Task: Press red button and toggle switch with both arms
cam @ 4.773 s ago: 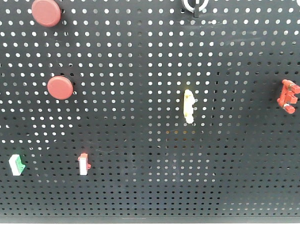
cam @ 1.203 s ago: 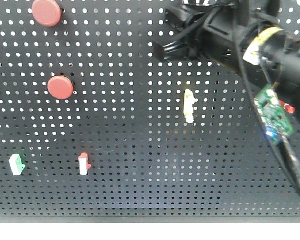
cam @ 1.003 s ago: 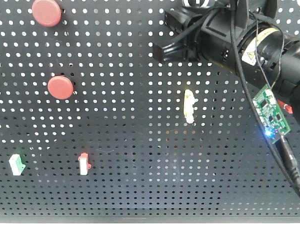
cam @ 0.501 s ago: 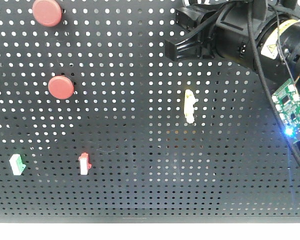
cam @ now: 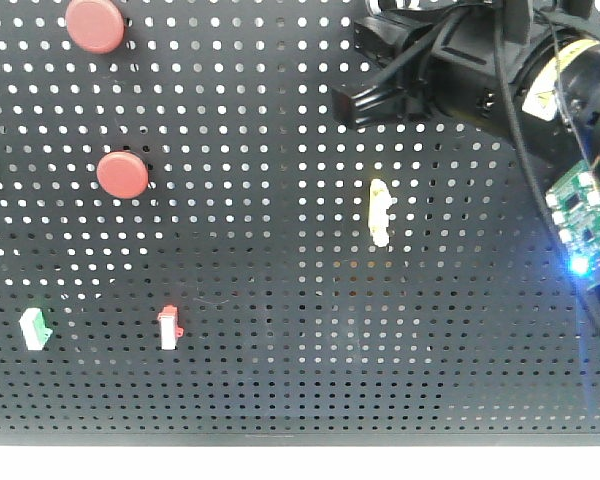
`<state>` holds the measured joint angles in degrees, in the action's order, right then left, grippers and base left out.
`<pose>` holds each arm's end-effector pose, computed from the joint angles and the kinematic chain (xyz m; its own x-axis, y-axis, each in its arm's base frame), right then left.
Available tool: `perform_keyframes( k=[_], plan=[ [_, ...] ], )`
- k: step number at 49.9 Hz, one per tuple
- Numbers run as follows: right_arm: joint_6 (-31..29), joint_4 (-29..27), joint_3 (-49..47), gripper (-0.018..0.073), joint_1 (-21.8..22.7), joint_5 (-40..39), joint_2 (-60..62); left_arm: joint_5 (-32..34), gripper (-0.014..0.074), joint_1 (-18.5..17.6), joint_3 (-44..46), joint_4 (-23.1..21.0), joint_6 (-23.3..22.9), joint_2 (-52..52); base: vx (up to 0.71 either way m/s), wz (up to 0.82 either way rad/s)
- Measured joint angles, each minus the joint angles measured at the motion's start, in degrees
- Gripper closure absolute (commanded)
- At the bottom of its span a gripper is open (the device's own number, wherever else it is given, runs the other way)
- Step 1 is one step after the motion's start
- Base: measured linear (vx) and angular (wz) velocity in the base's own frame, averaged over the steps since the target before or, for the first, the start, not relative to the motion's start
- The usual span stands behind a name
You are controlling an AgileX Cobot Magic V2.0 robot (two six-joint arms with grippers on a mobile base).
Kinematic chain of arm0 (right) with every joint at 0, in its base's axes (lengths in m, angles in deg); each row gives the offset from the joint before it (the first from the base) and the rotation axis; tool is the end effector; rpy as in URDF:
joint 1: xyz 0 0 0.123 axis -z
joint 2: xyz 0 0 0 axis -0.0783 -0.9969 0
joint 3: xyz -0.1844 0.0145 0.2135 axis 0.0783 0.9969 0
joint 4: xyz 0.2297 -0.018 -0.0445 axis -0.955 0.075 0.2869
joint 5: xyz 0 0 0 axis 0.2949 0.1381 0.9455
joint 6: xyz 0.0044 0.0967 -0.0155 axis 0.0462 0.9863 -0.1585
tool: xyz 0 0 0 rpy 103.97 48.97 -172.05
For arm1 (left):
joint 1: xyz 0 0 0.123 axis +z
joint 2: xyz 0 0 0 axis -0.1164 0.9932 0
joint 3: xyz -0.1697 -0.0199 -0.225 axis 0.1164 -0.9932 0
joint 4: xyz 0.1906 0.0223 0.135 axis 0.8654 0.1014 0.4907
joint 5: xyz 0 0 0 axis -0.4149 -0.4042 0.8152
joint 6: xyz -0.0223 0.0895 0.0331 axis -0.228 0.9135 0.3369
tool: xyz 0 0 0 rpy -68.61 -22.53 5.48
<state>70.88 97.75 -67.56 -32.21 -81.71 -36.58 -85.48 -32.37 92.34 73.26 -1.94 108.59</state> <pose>0.2640 0.1346 0.4973 0.2026 -0.1389 -0.9694 -0.3972 0.8931 -0.2110 0.1425 -0.0688 0.4565 0.2792 0.0204 -0.9600 0.3995 0.9067 0.1355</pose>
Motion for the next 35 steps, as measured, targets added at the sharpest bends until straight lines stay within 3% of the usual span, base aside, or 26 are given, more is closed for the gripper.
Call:
perform_keyframes(
  k=[5,9,19,35],
  plan=[
    [1.0,-0.1,-0.1,0.0559,4.1,0.3,1.4,-0.1,0.0594,0.0,0.0,0.0,0.0,0.0,0.00,0.00],
    [1.1,-0.1,-0.6,0.0559,4.9,0.2,3.0,-0.1,0.0594,0.0,0.0,0.0,0.0,0.0,0.00,-0.01],
    [1.1,-0.1,1.4,0.0559,2.1,0.0,6.1,-0.1,0.0594,0.0,0.0,0.0,0.0,0.0,0.00,0.00],
    [1.0,-0.1,17.3,0.0559,1.1,-5.6,19.0,-0.3,0.0594,0.0,0.0,0.0,0.0,0.0,0.00,0.00]
  ],
)
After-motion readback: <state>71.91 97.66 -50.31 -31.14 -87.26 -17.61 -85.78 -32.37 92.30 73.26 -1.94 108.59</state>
